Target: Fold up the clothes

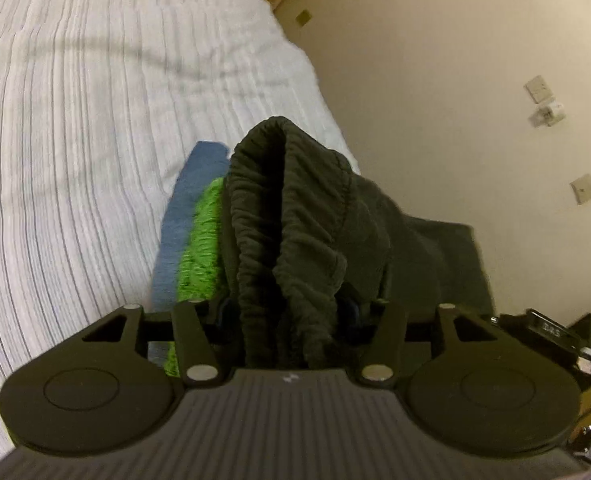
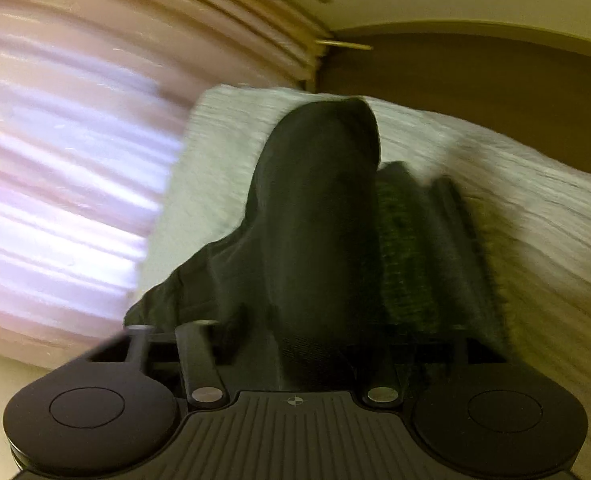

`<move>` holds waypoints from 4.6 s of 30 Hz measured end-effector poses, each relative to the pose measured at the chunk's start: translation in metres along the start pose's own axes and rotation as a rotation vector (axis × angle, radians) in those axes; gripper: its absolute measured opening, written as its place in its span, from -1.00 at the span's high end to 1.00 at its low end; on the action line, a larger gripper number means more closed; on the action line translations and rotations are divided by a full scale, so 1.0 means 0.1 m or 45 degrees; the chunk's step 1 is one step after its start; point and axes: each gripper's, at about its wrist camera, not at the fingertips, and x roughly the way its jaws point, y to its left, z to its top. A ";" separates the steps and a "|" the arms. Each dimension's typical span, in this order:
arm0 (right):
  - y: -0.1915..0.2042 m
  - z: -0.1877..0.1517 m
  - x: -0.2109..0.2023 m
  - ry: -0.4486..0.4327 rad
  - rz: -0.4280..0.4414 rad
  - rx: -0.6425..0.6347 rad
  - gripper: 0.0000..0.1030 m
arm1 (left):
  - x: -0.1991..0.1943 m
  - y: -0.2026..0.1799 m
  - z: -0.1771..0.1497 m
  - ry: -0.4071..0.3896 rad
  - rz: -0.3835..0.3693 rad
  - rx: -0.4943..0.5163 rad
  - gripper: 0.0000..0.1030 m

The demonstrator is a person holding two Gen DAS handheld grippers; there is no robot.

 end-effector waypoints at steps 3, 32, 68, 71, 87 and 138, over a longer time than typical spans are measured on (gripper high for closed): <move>-0.09 -0.01 -0.11 -0.048 0.030 0.027 -0.16 | -0.05 0.04 -0.03 -0.031 -0.035 0.009 0.10; 0.79 -0.10 -0.20 -0.375 -0.404 -0.702 -0.38 | -0.80 -0.46 0.08 -0.164 0.278 0.382 0.68; 0.49 -1.51 0.14 -0.046 -0.678 -1.124 -0.03 | -0.43 -0.62 -0.97 -0.078 0.487 0.637 0.91; 0.48 -1.48 0.16 -0.023 -0.675 -1.120 -0.03 | -0.43 -0.65 -1.00 -0.076 0.513 0.659 0.91; 0.87 -1.47 -0.58 -0.055 -0.544 -0.763 -0.57 | -1.32 -1.19 -1.24 -0.072 0.692 0.428 0.41; 1.26 -2.97 -1.83 -0.082 -0.674 -0.697 -0.99 | -2.59 -1.47 -2.65 -0.088 0.692 0.504 0.11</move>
